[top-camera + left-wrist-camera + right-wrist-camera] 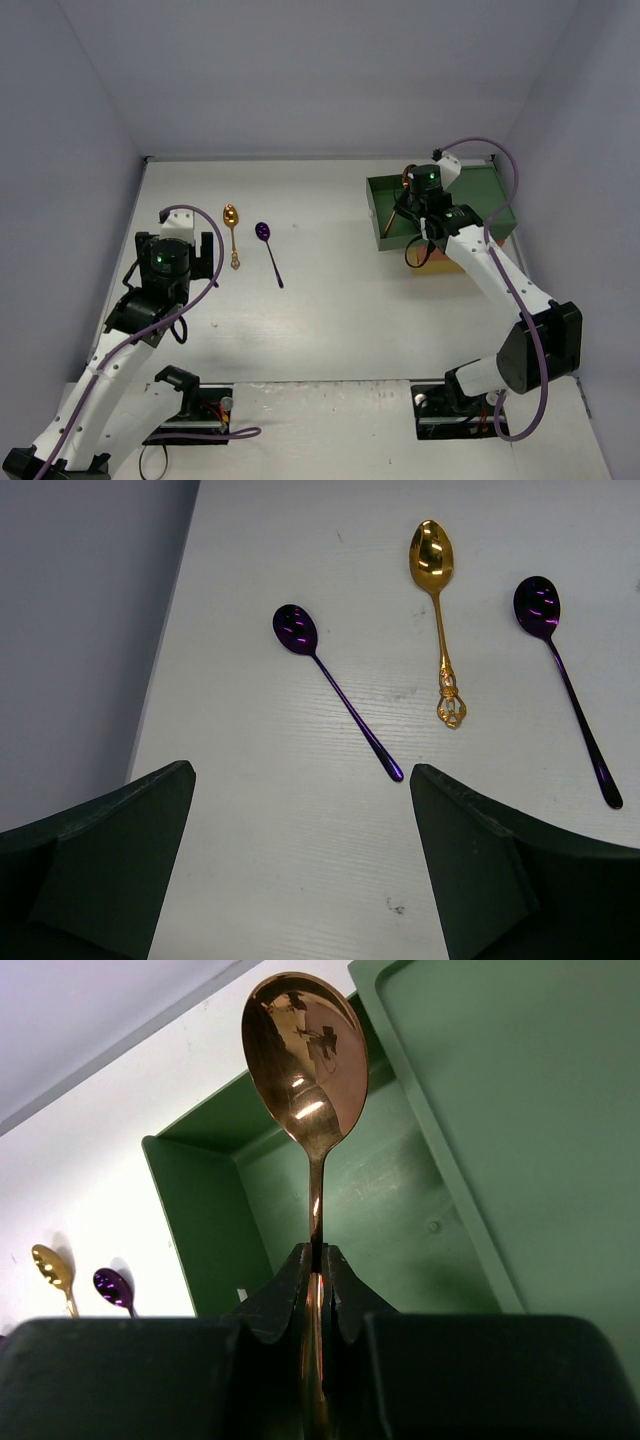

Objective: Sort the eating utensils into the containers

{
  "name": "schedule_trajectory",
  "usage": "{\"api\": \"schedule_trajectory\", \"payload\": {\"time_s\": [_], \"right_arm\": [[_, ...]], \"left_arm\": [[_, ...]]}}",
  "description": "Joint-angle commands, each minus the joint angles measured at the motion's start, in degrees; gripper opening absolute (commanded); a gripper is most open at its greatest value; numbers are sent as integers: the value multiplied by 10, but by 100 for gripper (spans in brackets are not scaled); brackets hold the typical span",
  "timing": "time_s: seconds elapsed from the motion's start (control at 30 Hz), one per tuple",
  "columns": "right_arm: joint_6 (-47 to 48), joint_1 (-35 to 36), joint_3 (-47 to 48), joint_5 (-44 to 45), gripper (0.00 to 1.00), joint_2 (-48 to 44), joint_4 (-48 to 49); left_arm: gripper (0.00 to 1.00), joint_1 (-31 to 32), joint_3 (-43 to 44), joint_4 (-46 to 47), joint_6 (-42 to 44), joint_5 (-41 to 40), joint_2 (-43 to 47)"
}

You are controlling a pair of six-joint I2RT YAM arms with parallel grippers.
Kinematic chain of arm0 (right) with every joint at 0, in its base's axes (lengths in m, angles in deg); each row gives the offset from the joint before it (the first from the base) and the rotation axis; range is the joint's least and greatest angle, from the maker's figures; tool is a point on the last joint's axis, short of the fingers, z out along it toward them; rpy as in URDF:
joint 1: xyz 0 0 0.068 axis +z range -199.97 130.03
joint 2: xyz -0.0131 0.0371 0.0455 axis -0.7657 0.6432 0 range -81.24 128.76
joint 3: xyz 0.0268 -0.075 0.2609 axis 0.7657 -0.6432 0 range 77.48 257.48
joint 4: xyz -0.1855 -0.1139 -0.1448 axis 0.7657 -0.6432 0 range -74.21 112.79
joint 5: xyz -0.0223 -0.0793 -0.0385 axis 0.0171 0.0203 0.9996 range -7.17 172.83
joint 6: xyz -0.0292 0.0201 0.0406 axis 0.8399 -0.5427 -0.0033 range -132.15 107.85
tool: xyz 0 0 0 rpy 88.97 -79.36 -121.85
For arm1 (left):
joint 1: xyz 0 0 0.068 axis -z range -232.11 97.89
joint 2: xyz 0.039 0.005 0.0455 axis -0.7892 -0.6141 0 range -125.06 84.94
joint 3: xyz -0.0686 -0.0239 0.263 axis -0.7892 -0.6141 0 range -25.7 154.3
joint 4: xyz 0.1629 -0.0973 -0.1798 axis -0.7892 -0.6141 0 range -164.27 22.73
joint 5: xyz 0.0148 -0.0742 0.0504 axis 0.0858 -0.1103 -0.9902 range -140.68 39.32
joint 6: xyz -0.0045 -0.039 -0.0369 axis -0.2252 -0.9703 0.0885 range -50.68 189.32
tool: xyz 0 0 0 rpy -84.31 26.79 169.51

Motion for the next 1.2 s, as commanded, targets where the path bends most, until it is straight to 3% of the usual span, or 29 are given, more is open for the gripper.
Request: {"api": "schedule_trajectory", "payload": {"time_s": [0.0,0.2,0.43,0.7,0.97,1.17], "right_arm": [[-20,7,4,12,0,-19,20],[-13,8,7,15,1,-21,11],[0,8,20,15,27,-27,5],[64,21,85,31,33,-29,-26],[178,143,192,-17,47,44,-26],[209,238,253,-36,50,143,-26]], "left_arm": [[87,-3,9,28,1,3,-5],[87,-3,9,28,1,3,-5],[87,-3,9,27,2,3,-5],[87,-3,9,27,1,2,-5],[87,-3,9,29,0,-10,1],[87,-3,4,33,-3,-32,20]]}}
